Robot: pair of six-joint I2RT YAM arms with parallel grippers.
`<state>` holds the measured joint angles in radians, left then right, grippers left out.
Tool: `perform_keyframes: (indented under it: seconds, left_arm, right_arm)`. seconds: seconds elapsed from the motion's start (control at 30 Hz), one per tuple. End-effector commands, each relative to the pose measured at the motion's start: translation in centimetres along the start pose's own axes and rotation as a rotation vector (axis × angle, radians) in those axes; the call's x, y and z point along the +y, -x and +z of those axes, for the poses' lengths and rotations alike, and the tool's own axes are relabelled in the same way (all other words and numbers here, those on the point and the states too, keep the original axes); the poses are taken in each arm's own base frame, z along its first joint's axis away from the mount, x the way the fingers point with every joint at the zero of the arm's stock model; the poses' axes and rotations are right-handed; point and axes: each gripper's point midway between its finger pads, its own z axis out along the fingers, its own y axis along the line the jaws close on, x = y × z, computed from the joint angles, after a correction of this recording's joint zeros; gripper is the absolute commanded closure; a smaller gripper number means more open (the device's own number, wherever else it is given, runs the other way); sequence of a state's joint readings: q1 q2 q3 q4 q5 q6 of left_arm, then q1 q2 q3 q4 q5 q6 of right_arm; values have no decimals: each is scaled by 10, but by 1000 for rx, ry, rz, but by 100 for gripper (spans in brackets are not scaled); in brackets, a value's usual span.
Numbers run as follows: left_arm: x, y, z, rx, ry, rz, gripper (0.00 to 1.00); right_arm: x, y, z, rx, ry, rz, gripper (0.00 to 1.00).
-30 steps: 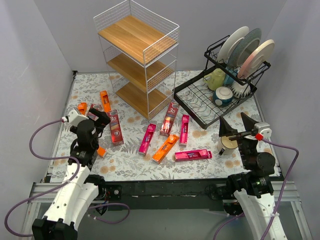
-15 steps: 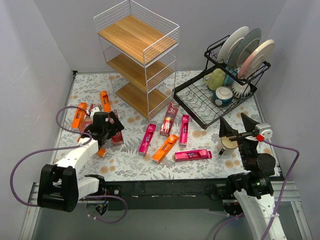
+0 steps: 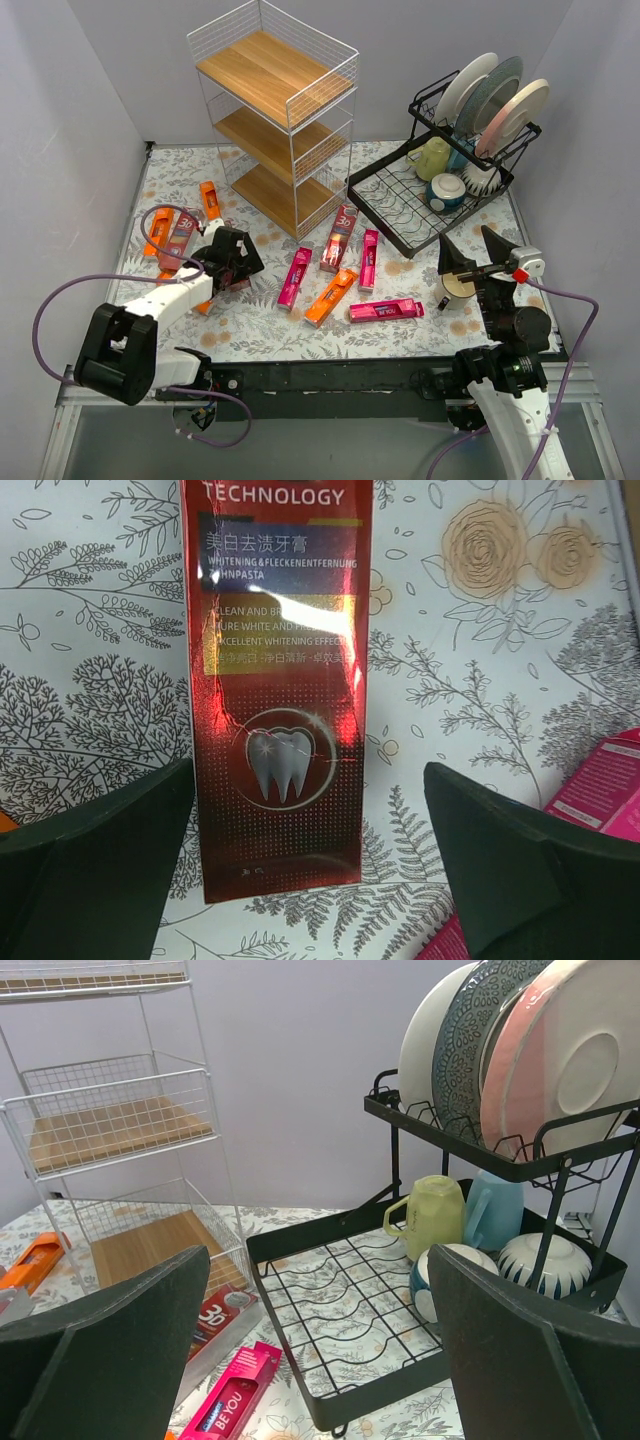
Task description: Place and organize the toothpastes onto the shelf
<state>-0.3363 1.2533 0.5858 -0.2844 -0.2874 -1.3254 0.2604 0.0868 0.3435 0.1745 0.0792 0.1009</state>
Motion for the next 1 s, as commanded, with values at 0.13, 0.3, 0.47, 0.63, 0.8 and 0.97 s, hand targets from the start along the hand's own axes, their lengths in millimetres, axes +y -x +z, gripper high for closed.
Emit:
perform_keyframes:
  seconds: [0.13,0.3,0.47,0.63,0.8,0.97]
  left_arm:
    - [2,-1,10,3,77,26,5]
    - [0,1,8,-8,72,36,23]
    - [-8,5,3,-16,30,53,42]
    - [-25,12,-4,-37,-69,77,55]
    - [-47,28,-17,-90,-190,142,61]
    - [-70,54,-33,-204,-315,294,63]
  right_arm:
    - [-1,9,-1,-44,-9,9,1]
    - [-2,9,-2,-46,-16,11,1]
    - [-2,10,-3,-51,-17,12,1]
    - [-3,12,-4,-56,-23,12,1]
    - [-4,14,-4,-56,-26,11,1]
    - [-5,14,-4,-54,-32,10,2]
